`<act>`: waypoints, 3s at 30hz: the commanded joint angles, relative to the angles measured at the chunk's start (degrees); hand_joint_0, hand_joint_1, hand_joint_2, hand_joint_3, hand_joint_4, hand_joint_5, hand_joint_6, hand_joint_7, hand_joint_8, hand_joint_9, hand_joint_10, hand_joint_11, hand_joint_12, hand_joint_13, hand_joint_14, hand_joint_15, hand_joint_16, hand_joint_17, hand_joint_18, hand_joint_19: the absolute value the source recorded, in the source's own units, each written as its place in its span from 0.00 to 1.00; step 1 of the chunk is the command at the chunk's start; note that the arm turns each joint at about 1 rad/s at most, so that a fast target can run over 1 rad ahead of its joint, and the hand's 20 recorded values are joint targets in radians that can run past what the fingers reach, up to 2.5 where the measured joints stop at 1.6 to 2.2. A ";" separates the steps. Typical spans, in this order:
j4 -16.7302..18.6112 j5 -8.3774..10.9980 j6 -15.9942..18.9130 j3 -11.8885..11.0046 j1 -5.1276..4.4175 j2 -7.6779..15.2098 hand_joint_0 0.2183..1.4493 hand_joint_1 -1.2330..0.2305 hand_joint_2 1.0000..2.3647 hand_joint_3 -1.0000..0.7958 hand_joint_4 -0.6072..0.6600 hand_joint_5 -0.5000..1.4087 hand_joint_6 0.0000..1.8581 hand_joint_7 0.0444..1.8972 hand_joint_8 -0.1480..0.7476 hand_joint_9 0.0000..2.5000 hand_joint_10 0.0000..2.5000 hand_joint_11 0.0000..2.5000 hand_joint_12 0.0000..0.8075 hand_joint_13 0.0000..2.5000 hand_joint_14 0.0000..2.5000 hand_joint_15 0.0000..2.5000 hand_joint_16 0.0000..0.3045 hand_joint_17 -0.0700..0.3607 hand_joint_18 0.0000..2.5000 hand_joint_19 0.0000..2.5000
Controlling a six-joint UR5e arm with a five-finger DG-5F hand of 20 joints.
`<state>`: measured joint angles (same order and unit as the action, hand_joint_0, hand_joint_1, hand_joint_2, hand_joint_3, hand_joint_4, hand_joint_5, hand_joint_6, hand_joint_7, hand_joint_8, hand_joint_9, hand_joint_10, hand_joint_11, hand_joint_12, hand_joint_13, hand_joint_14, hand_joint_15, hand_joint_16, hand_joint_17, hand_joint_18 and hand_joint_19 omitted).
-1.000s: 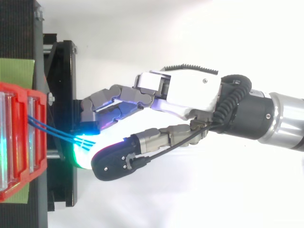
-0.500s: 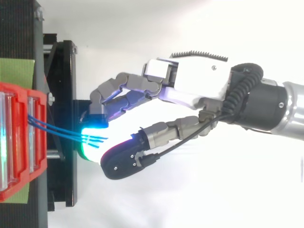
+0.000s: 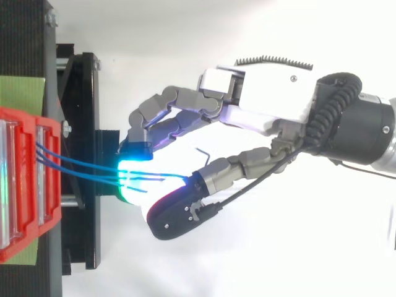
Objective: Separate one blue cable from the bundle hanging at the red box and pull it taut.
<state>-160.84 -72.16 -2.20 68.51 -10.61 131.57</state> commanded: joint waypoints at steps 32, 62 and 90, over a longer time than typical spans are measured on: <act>-1.32 0.00 0.09 -0.75 0.41 0.00 0.37 0.33 0.01 0.37 0.58 0.15 0.47 0.48 0.47 0.31 0.01 0.19 0.34 0.23 0.00 0.06 0.11 0.34 0.19 0.09; -2.20 0.00 0.09 -0.83 0.41 0.00 0.39 0.26 0.00 0.28 0.58 0.15 0.49 0.47 0.45 0.31 0.01 0.21 0.33 0.24 0.00 0.07 0.11 0.33 0.21 0.10; -4.13 -0.70 0.18 -0.75 1.11 -0.44 0.33 0.44 0.00 0.28 0.56 0.16 0.46 0.52 0.48 0.33 0.01 0.21 0.35 0.24 0.00 0.08 0.11 0.34 0.21 0.13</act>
<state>-164.43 -72.81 -2.02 67.74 -9.59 131.20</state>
